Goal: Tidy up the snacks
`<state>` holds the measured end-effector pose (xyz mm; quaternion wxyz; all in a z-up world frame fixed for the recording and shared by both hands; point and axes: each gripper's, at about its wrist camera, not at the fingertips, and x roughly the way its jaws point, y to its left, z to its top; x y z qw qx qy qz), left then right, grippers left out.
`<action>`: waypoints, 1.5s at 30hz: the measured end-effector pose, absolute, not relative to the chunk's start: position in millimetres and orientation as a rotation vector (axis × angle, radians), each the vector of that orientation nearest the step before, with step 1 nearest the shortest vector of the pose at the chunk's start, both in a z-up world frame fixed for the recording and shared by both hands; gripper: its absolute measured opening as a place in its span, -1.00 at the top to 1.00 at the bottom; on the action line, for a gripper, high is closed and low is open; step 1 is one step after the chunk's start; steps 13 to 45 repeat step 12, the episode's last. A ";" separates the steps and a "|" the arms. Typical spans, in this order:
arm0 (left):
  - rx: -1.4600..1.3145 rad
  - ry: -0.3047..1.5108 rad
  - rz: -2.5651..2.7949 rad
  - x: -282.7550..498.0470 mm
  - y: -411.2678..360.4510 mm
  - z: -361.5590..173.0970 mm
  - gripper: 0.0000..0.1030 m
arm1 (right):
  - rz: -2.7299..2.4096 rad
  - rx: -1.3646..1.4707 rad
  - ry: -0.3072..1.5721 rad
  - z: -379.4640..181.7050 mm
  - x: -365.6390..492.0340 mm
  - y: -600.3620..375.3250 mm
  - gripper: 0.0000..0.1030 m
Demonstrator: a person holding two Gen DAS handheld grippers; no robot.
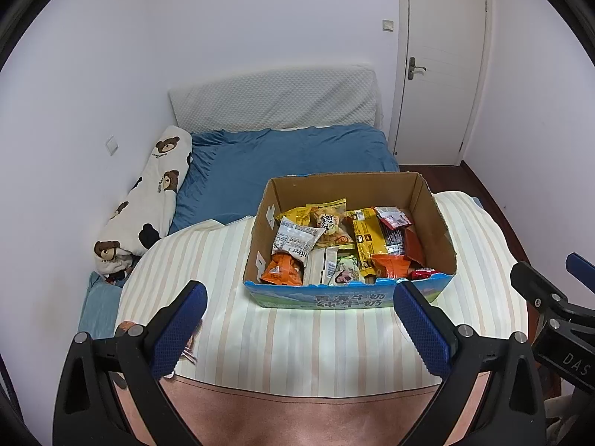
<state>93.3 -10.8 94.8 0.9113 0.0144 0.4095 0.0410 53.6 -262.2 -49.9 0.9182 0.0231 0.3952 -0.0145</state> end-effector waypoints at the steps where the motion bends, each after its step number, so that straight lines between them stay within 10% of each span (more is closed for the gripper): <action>1: 0.031 0.841 0.084 92.9 -10.7 95.4 -1.00 | -0.030 0.047 0.812 -50.1 53.4 -262.3 -1.00; 45: 0.029 0.827 0.075 90.1 -10.9 96.2 -1.00 | -0.030 0.043 0.805 -46.5 54.6 -263.6 -1.00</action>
